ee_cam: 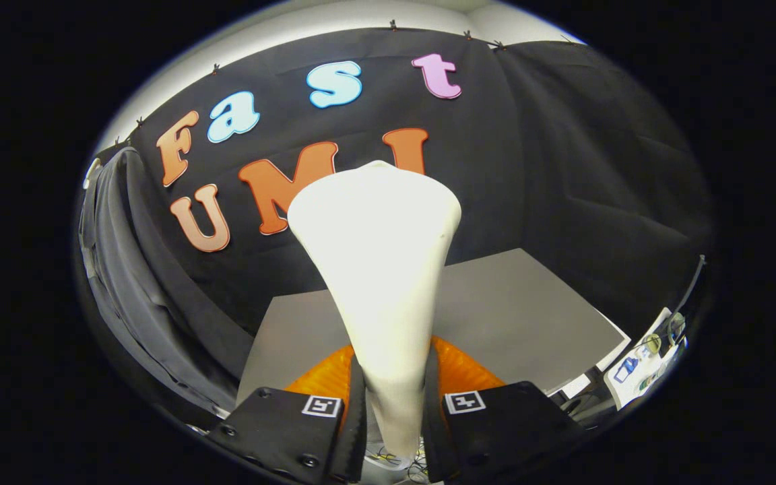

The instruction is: Iron the clothes twice with a garment steamer, once on the left side and once on the right side.

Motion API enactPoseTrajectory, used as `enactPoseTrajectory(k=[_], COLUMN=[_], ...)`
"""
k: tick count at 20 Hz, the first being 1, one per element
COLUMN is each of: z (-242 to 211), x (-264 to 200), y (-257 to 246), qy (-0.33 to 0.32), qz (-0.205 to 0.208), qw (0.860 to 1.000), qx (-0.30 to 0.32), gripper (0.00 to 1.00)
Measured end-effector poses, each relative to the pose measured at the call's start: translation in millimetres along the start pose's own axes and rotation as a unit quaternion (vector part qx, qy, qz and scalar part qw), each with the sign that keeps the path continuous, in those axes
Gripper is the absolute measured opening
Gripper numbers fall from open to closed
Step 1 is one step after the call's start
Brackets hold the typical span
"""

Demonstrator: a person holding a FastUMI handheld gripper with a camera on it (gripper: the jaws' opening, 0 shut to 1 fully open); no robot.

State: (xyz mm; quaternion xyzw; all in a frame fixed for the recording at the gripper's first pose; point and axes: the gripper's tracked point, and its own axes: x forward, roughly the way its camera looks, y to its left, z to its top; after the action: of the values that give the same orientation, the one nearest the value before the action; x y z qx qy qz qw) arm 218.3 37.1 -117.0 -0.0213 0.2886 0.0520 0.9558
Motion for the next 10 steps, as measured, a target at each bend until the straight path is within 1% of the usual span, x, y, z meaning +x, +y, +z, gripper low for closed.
enactPoseTrajectory(k=[2, 4, 8, 10], z=[-2.6, -5.3, -13.7, -17.6], x=[-15.6, -37.1, -70.9, -89.5], y=[4.4, 18.3, 42.5, 60.0], qy=[-0.006, -0.013, -0.030, -0.037], qz=[-0.012, -0.006, -0.024, -0.025], qw=[1.000, 1.000, 0.999, 0.999], qx=[0.006, 0.025, 0.023, 0.028], gripper=[0.42, 0.42, 0.42, 0.42])
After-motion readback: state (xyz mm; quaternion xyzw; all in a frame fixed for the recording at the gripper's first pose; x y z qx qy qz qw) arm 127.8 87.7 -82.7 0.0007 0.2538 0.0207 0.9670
